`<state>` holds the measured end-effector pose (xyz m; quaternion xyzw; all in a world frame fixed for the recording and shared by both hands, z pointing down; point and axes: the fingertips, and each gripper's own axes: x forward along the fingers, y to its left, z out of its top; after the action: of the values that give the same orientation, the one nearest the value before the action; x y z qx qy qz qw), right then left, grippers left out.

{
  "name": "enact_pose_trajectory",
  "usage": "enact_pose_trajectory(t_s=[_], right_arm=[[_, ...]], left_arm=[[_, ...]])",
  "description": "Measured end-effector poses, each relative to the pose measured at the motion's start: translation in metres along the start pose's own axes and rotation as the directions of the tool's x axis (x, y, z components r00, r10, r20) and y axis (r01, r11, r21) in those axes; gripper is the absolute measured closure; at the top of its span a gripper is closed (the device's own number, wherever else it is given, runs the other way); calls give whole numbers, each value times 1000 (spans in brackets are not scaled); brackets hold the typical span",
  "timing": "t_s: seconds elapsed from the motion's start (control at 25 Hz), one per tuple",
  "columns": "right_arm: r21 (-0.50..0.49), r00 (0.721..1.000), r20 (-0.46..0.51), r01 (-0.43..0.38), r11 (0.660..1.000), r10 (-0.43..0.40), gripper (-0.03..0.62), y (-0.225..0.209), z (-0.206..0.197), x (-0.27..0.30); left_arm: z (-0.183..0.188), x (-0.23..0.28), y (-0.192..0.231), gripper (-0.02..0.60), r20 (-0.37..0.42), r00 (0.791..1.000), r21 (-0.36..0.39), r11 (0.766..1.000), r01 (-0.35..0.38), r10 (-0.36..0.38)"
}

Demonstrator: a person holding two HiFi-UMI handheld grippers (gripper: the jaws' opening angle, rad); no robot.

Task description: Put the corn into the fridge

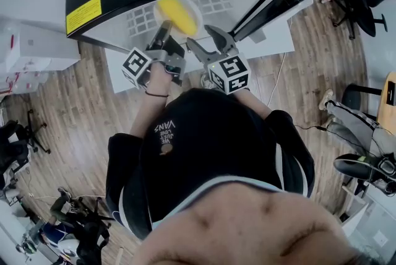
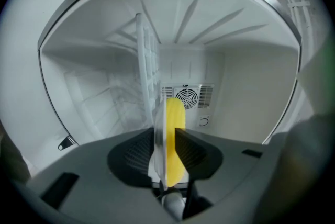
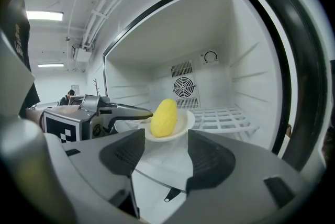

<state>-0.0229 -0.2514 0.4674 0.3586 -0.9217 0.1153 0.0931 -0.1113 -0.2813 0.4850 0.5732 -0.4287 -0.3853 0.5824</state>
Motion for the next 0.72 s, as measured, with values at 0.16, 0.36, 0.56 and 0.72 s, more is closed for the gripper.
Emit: enact_pose_trajectory(t_s=[0.16, 0.36, 0.56, 0.72], right_arm=[[-1, 1000, -1, -6, 1000, 6, 345, 0, 2, 6], [-4, 1000, -4, -17, 1000, 17, 345, 0, 3, 12], [-8, 1000, -5, -23, 1000, 23, 345, -3, 5, 19], [-13, 1000, -6, -28, 1000, 28, 345, -5, 7, 24]], left_arm=[[-1, -1, -1, 479, -4, 1000, -5, 1000, 5, -5], [0, -1, 0, 479, -2, 1000, -13, 1000, 8, -8], [1, -3, 2, 479, 7, 1000, -11, 1000, 7, -7], [2, -4, 6, 479, 13, 1000, -17, 1000, 0, 0]])
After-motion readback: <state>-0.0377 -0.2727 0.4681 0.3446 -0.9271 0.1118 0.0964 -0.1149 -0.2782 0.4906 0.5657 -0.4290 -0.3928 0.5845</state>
